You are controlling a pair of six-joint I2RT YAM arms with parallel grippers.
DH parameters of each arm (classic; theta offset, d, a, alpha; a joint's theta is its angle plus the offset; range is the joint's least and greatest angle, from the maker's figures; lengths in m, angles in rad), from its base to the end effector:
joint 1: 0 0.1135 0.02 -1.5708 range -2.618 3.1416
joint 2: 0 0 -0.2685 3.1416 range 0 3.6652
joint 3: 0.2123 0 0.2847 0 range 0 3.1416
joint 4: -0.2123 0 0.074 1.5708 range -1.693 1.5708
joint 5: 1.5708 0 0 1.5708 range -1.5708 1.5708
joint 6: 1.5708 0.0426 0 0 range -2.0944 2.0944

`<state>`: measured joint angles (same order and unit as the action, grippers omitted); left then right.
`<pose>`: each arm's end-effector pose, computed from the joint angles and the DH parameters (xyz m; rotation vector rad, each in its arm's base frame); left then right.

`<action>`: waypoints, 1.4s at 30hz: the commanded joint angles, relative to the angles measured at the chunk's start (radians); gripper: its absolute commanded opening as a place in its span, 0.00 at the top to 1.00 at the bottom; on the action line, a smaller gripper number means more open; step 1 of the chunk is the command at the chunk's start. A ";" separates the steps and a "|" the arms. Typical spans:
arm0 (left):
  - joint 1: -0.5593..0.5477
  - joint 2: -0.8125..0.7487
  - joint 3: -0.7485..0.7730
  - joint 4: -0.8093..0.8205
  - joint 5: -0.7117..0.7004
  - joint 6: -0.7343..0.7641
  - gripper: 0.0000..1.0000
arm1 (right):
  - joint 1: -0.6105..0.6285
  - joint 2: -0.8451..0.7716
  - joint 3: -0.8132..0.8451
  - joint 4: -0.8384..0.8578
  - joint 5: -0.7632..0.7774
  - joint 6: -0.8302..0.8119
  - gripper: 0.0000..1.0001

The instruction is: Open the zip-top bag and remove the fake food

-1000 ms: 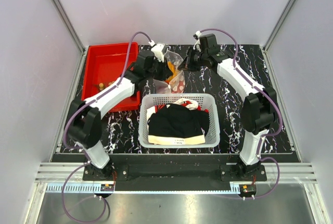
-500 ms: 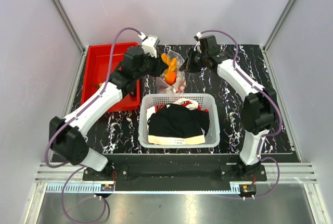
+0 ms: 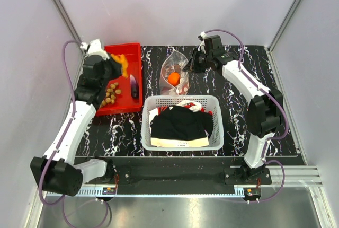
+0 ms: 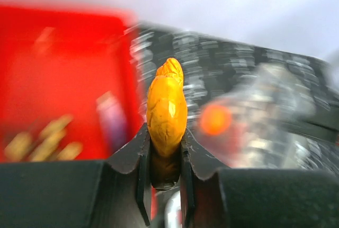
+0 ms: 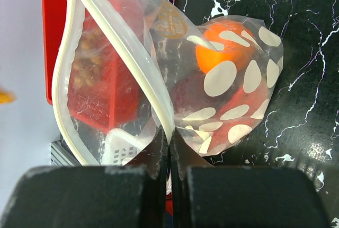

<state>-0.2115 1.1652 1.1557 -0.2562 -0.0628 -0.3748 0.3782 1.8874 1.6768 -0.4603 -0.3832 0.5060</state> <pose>0.2991 -0.0615 0.3870 -0.1951 1.8402 -0.3529 0.4376 0.1910 0.2986 -0.0691 2.3412 0.8907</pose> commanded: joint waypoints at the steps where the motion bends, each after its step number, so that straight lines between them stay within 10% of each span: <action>1: 0.096 0.016 -0.138 -0.008 -0.103 -0.151 1.00 | -0.007 -0.067 0.030 0.031 -0.013 -0.023 1.00; 11: 0.231 0.177 -0.272 0.150 0.049 -0.228 1.00 | -0.007 -0.073 0.029 0.032 -0.042 -0.027 1.00; 15: 0.244 0.194 -0.268 0.120 0.057 -0.236 0.32 | -0.001 -0.070 0.026 0.034 -0.049 -0.026 1.00; 17: 0.241 0.173 -0.272 0.123 0.057 -0.224 0.27 | 0.001 -0.065 0.027 0.032 -0.054 -0.026 1.00; 28: -0.075 0.050 -0.104 0.181 0.188 -0.078 0.51 | 0.037 -0.054 0.073 0.032 -0.068 -0.026 1.00; 42: -0.275 0.447 0.297 0.115 0.251 -0.004 0.85 | 0.056 -0.005 0.155 0.092 -0.103 0.032 1.00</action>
<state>-0.4881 1.5360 1.3548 -0.0719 0.1875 -0.4080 0.4259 1.8790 1.7538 -0.4561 -0.4381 0.5079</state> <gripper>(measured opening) 0.170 0.010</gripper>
